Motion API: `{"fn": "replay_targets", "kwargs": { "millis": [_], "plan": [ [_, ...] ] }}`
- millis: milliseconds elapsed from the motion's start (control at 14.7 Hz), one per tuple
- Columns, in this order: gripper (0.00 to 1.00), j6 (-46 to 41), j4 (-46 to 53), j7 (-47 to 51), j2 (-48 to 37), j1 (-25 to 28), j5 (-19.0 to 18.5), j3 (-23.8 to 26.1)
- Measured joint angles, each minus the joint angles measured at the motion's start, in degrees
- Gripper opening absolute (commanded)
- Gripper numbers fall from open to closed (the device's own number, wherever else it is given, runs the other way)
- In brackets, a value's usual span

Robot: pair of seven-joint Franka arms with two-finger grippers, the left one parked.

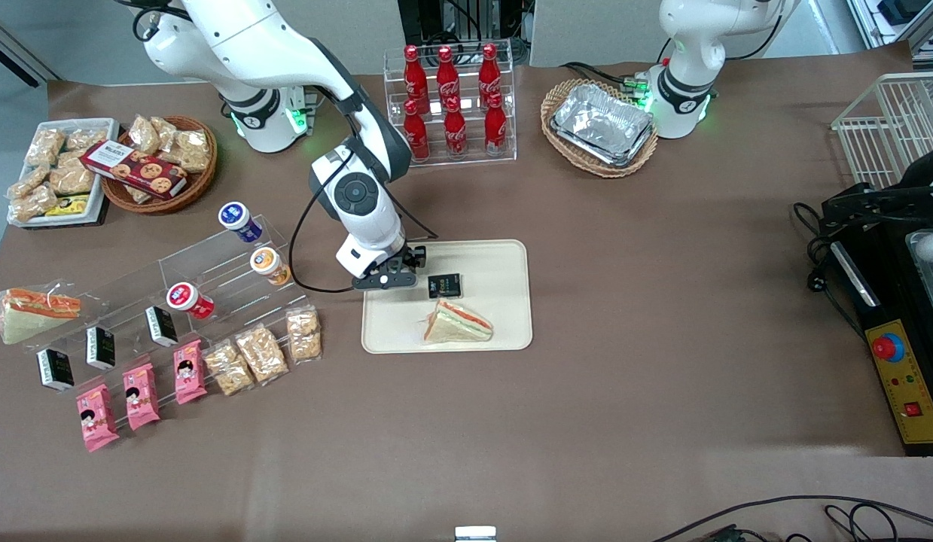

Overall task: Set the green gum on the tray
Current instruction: 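Lower the green canister onto the tray beside the black tissue pack, then open the right gripper and withdraw it back toward the rack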

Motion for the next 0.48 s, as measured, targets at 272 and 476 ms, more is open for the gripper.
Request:
{"fn": "replay_targets", "kwargs": {
  "millis": [272,476],
  "plan": [
    [1.0,0.0,0.4,0.3,-0.3,-0.1,0.0,-0.7],
    [1.0,-3.3,1.1,-2.4,-2.7,-2.6,0.0,-1.7]
  ]
}}
